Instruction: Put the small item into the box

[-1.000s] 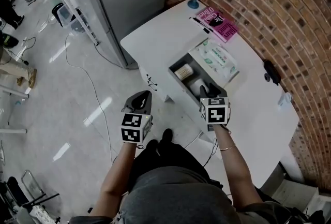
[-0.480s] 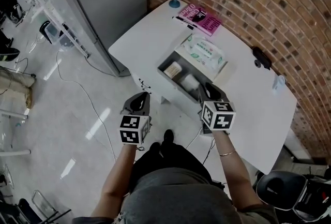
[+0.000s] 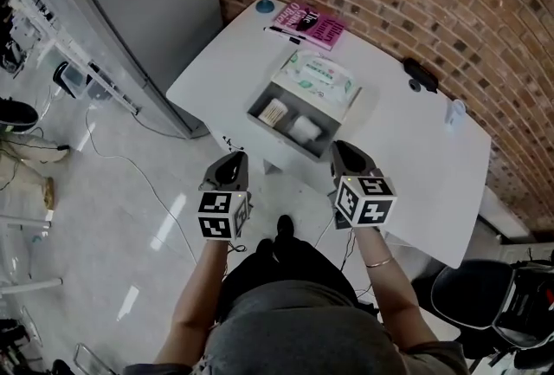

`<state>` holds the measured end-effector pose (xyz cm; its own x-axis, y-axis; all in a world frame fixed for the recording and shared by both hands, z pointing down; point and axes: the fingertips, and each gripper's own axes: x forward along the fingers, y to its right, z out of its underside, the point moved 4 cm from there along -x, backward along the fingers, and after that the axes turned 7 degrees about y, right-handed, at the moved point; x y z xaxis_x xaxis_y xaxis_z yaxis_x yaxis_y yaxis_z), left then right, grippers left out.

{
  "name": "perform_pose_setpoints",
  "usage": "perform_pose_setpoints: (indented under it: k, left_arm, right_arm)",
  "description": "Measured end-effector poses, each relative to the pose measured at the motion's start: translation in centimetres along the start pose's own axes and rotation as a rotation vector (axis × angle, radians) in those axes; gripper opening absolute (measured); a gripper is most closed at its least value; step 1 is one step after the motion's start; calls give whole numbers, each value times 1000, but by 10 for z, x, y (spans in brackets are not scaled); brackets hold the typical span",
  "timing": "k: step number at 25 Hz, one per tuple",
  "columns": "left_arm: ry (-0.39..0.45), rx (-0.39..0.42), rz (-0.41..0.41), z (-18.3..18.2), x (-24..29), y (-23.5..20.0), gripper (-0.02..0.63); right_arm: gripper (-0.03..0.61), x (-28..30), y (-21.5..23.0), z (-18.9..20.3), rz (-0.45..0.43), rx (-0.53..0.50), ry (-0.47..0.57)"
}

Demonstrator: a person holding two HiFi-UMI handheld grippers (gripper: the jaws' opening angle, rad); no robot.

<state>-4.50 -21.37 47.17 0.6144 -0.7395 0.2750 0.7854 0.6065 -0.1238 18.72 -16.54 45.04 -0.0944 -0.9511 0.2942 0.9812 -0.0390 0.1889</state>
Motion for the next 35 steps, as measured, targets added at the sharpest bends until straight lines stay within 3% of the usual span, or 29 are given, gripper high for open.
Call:
perform_pose_setpoints:
  k: [2,21,35]
  left_arm:
    - [2,8,11,-1,0,4,26]
    - [25,45,73,-11,-5,22,26]
    - [21,72,111,-12,-5,29,26]
  right_arm:
    - [5,-9,0,1,5,20,17]
    - [3,-57,-3,17,37,97,80]
    - [2,-74,-2,31,62,82,70]
